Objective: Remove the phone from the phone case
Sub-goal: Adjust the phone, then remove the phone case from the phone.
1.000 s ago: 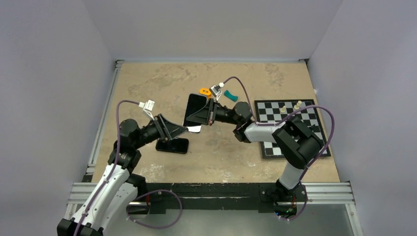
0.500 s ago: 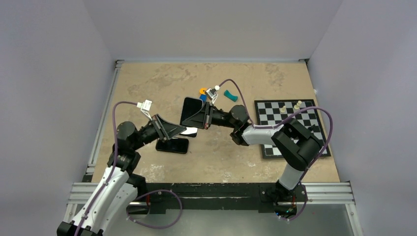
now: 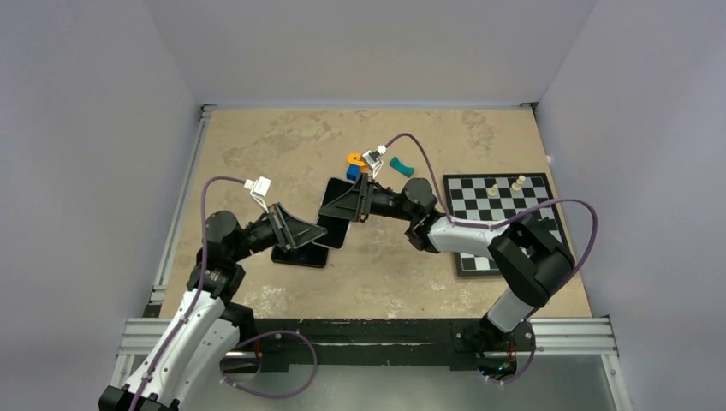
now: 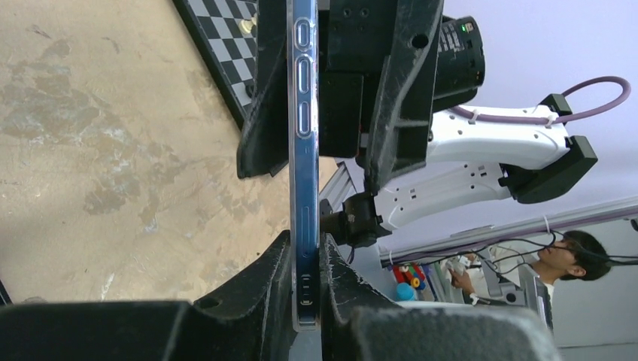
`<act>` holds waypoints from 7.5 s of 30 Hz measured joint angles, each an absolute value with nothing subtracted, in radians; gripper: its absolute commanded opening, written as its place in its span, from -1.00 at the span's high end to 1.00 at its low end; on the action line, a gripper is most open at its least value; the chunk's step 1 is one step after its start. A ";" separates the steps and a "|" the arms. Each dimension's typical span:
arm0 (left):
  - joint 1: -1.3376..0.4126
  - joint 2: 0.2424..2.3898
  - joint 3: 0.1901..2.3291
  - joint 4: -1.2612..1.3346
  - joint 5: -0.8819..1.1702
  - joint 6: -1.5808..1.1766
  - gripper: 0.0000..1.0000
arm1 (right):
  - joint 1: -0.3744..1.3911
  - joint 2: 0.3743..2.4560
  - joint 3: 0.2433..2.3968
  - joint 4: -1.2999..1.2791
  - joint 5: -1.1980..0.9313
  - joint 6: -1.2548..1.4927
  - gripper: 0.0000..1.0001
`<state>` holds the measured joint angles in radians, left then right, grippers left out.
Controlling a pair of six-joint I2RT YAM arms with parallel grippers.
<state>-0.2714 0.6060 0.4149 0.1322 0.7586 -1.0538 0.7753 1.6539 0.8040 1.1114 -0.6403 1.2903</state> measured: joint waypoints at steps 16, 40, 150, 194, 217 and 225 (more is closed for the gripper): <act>-0.271 0.566 0.442 0.117 0.819 -1.034 1.00 | 0.618 1.583 0.790 1.172 -0.781 1.272 0.10; -0.271 0.540 0.565 -0.120 0.730 -0.942 -0.19 | 0.661 1.613 0.793 1.199 -0.796 1.278 1.00; -0.124 0.679 0.550 -0.224 0.684 -0.633 1.00 | 0.636 1.877 1.178 1.486 -0.982 2.000 1.00; -0.194 0.706 0.629 -0.016 0.839 -0.838 0.29 | 0.570 1.840 1.073 1.299 -0.994 1.587 1.00; -0.209 0.746 0.621 0.233 1.056 -0.857 1.00 | 0.574 1.846 1.139 1.493 -1.075 1.737 1.00; -0.210 0.764 0.603 0.358 1.068 -0.915 1.00 | 0.577 1.920 1.214 1.532 -1.090 1.908 1.00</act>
